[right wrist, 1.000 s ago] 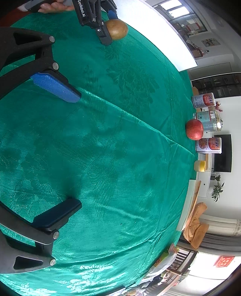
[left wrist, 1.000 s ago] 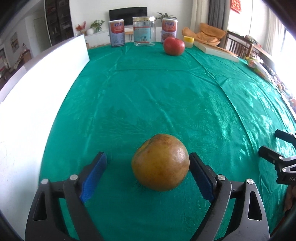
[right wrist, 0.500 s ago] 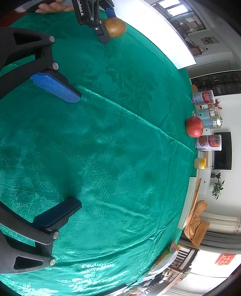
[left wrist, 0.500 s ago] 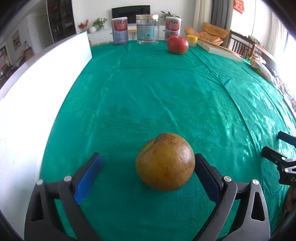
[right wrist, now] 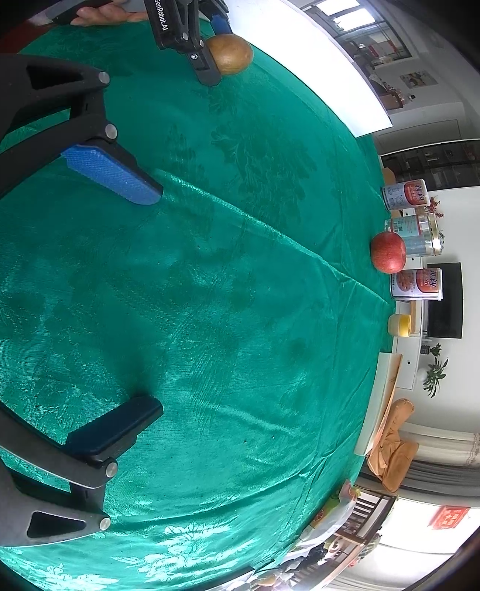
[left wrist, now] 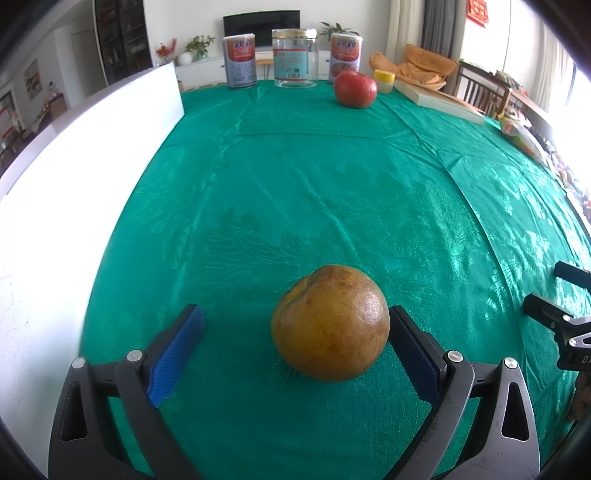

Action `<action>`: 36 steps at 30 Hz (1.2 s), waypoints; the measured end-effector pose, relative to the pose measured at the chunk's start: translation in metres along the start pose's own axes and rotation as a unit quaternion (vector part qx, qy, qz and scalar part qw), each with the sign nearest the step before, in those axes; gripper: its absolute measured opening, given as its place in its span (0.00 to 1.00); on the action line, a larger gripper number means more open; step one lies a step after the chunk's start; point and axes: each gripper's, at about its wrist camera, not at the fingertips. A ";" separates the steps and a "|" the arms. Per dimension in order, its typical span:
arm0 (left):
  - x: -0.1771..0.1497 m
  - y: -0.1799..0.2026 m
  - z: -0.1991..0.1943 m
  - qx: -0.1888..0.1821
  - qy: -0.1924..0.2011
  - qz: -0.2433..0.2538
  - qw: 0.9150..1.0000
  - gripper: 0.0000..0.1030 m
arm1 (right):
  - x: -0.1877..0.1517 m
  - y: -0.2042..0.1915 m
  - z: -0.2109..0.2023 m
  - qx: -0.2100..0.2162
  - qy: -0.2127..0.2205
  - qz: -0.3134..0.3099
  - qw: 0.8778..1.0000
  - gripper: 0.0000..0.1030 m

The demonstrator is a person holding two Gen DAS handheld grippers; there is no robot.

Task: Organize fruits
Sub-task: 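Move the right tool to the red apple and grasp it, then lower the red apple back onto the table and open the right tool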

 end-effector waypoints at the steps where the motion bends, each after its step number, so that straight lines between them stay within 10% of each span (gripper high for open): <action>1: 0.000 0.000 0.000 0.000 0.000 0.000 1.000 0.96 | 0.005 0.001 0.004 0.012 -0.014 -0.011 1.000 1.00; 10: 0.000 0.000 0.000 0.000 0.000 0.000 1.000 0.96 | 0.116 0.024 0.066 0.054 0.026 0.022 0.998 1.00; 21: 0.000 0.000 0.000 0.000 0.000 0.000 1.000 0.96 | 0.256 -0.037 0.184 0.032 0.064 -0.010 0.997 0.99; 25: 0.000 0.000 0.000 0.000 0.000 0.000 1.000 0.96 | 0.268 -0.046 0.214 0.019 0.041 -0.011 0.999 0.91; 28: 0.000 0.000 0.000 0.000 0.000 0.000 1.000 0.96 | 0.268 -0.044 0.225 0.041 0.021 0.005 0.999 0.68; 36: 0.000 0.000 0.000 0.000 0.000 0.000 1.000 0.97 | 0.226 -0.031 0.179 0.065 -0.011 0.031 0.997 0.65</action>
Point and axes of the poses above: each gripper's, at about its wrist camera, not at the fingertips, and z roughly the way its jaws point, y to its right, x to its top, and after that the axes turned 10 degrees about y, right-handed
